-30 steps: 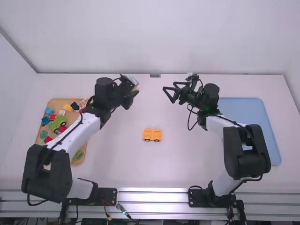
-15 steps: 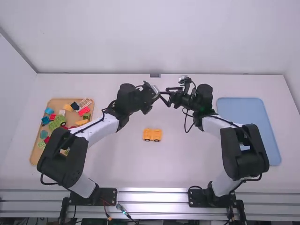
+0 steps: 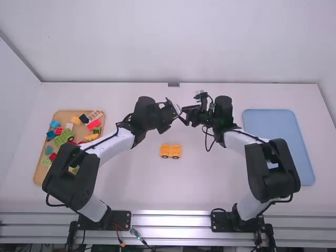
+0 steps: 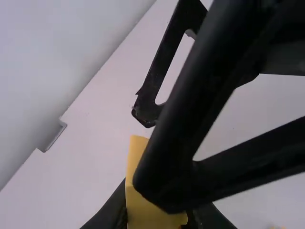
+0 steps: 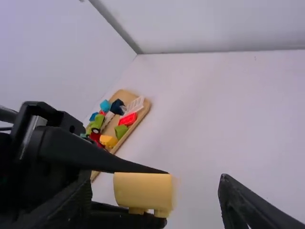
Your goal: Assemble lego blocks to make yellow taxi
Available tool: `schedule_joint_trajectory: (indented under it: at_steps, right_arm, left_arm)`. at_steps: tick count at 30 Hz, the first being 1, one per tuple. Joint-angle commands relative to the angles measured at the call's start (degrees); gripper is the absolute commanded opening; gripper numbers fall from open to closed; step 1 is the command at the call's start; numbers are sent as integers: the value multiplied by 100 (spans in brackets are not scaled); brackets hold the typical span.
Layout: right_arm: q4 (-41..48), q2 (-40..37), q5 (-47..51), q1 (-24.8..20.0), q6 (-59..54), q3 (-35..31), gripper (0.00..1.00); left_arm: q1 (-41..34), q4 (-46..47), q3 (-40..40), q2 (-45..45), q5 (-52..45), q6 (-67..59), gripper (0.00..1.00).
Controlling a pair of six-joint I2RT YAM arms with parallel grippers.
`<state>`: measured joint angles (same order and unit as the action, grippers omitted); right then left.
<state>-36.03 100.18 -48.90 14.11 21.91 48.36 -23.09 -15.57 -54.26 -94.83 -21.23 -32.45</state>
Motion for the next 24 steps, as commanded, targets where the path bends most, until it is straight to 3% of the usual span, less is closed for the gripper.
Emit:
schedule_joint_trajectory:
  at_steps: [1, 24]
  right_arm:
    - [85, 24, 39, 98, -144, 151, 67]
    - [678, 24, 72, 245, -186, 151, 38]
  left_arm:
    - [-15, 131, 33, -55, -221, -527, 2]
    - [-48, 275, 33, -254, -173, -852, 2]
